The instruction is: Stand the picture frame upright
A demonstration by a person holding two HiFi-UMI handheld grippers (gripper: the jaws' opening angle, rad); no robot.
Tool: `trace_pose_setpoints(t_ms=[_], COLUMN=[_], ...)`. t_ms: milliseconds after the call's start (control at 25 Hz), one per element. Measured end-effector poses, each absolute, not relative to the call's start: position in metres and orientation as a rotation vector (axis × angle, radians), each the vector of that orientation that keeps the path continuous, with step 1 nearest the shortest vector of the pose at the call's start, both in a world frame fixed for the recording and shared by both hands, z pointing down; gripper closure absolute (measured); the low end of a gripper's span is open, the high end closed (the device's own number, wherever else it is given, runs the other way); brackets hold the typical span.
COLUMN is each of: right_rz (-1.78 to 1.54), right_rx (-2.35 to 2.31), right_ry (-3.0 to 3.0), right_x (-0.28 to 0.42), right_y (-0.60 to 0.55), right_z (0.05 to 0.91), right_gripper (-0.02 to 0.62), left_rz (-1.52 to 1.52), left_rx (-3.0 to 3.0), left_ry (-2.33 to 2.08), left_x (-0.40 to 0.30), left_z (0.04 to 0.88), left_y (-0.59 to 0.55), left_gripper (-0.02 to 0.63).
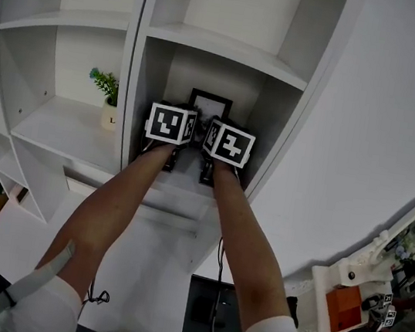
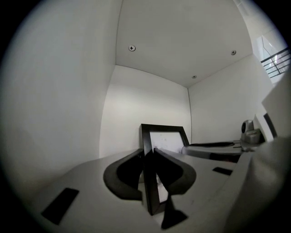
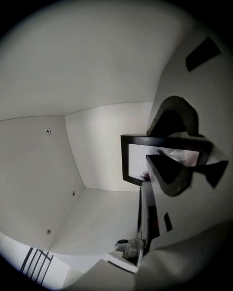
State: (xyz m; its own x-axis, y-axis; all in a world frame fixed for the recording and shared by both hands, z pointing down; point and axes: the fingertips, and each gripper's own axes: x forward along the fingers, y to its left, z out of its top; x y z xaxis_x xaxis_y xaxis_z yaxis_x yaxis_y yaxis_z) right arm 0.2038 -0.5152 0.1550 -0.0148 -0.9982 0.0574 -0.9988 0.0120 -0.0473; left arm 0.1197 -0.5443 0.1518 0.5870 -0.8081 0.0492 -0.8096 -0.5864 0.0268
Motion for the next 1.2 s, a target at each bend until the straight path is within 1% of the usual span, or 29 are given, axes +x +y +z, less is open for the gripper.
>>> trace_pose_setpoints(t_ms=[360,680,800,920,960,1080,1200], right_rz=[0.09,0.089,0.082,0.065,0.056,-0.001,-0.102], right_rx=[2.197,2.193,2.187,2.194,2.194,2.186,2.163], right_ry=[-2.232,-2.238,-2.242,-2.235,-2.239,-2.255,-2.266], right_x=[0.206,0.205,0.204,0.203,0.202,0.199,0.193], right_y=[-0.525,-0.524,-0.524,-0.519,-0.518,-0.514,-0.506], right_z=[0.152,0.151,0.152,0.149,0.148,0.143,0.136], right_gripper=[0.482,0.477,0.462,0.405,0.396,0.388,0.39], left_rz=[0.039,0.037,0.041,0.031,0.031,0.041,-0.029], left_rx=[2.769,2.773,2.775,2.803,2.815,2.841,2.844], left_ry=[-1.418,-1.425,-1.426,-1.462,-1.476,-1.523,-1.517], left_x=[0.121,0.121,0.122,0.122,0.122,0.119,0.117], left_z=[0.148,0.148,0.147,0.141,0.139,0.134,0.128], left_y=[-0.555,-0.556,-0.554,-0.55,-0.548,-0.541,-0.532], left_gripper=[0.523,0.523,0.523,0.522,0.52,0.52,0.52])
